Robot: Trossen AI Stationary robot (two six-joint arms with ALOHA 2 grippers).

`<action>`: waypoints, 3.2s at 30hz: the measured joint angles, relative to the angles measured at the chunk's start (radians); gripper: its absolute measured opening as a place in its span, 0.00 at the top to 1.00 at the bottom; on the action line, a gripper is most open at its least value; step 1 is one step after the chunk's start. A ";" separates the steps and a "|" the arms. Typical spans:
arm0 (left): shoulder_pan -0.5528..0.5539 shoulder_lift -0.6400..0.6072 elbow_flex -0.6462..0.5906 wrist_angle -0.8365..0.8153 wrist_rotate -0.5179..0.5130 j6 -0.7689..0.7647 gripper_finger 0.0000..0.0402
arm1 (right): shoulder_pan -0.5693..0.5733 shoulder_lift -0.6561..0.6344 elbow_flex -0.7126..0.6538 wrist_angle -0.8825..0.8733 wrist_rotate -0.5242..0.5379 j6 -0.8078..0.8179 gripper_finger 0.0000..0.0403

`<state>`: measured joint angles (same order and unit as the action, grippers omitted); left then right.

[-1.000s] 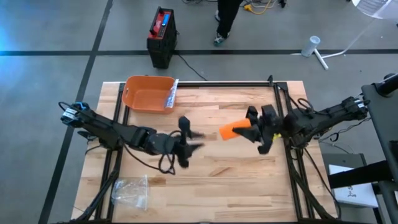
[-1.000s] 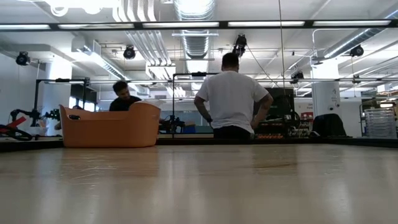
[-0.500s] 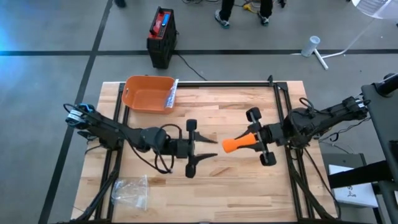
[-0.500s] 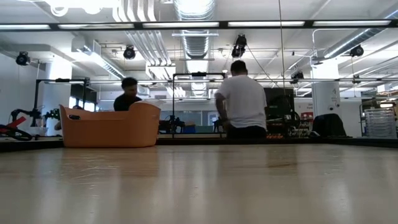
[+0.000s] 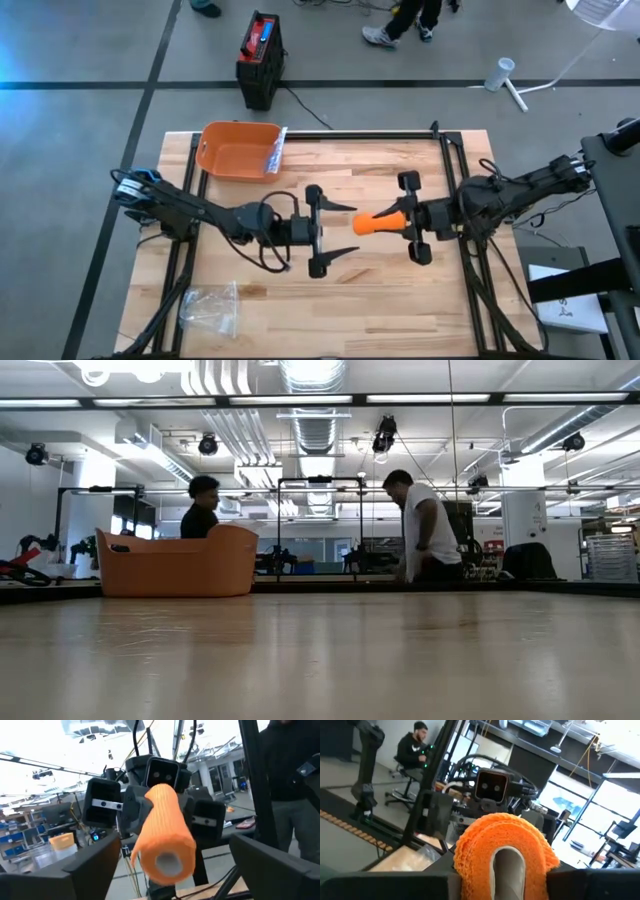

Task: Roll bandage
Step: Roll the orange bandage, then put the rolled orange bandage into the transparent zip bag

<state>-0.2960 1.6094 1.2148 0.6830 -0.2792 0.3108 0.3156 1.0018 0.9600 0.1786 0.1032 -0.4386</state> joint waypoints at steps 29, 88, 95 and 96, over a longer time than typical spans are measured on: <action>0.065 0.009 0.000 -0.088 0.031 -0.083 0.90 | 0.000 0.053 0.008 0.043 0.076 0.197 0.60; -0.452 -0.062 0.000 -1.533 0.295 -1.516 0.19 | 0.276 0.402 0.066 0.205 -0.259 0.487 0.83; -0.611 0.025 0.000 -1.651 0.214 -1.913 0.26 | 0.379 0.651 0.210 0.217 0.041 0.564 0.83; -0.612 0.042 0.000 -1.672 0.211 -1.954 0.26 | 0.387 0.685 0.242 0.219 0.051 0.578 0.83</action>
<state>-0.9077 1.6515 1.2144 -0.9891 -0.0681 -1.6434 0.7029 1.6870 1.2023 0.3977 0.1541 0.1394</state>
